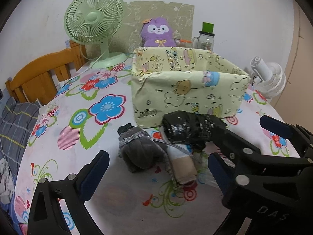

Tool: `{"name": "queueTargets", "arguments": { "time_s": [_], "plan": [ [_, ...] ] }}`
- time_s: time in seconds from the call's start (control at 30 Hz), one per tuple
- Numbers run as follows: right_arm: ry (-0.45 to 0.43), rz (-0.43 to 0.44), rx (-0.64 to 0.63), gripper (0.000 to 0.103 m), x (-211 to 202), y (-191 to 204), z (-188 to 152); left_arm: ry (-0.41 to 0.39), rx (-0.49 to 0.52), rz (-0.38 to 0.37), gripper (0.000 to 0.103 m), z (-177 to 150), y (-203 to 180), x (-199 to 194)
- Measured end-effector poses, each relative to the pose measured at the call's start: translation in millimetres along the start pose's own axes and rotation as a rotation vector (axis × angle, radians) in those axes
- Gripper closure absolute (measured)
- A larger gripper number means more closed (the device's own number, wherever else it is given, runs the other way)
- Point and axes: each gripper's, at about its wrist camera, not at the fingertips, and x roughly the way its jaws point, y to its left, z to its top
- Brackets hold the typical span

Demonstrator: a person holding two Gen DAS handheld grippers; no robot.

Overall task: Organize soft objects
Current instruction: 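Grasp the grey knit glove with the left tool while the right tool grasps the black wrapped bundle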

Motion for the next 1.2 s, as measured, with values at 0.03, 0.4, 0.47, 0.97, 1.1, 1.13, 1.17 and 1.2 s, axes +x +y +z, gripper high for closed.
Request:
{"name": "queueTargets", "arguments": {
  "time_s": [0.03, 0.4, 0.47, 0.97, 1.1, 1.13, 1.17, 1.2],
  "plan": [
    [0.004, 0.003, -0.001, 0.005, 2, 1, 1, 0.001, -0.001, 0.002, 0.001, 1, 1, 1],
    [0.029, 0.019, -0.021, 0.005, 22, 13, 9, 0.024, -0.009, 0.051, 0.001, 8, 15, 18],
    [0.039, 0.023, -0.019, 0.005, 26, 14, 11, 0.033, -0.019, 0.048, 0.003, 9, 19, 22],
    [0.110, 0.054, -0.005, 0.005, 54, 25, 18, 0.067, -0.036, 0.032, 0.012, 14, 32, 42],
    [0.133, 0.059, 0.009, 0.005, 64, 26, 17, 0.079, -0.026, 0.016, 0.018, 15, 30, 48],
    [0.132, 0.060, 0.012, 0.005, 66, 25, 16, 0.082, -0.027, 0.011, 0.019, 15, 29, 49],
    [0.132, 0.056, 0.014, 0.003, 68, 25, 16, 0.085, -0.026, 0.006, 0.021, 15, 29, 50],
    [0.135, 0.050, 0.018, 0.002, 70, 24, 16, 0.089, -0.024, 0.002, 0.023, 15, 29, 51]
  ]
}}
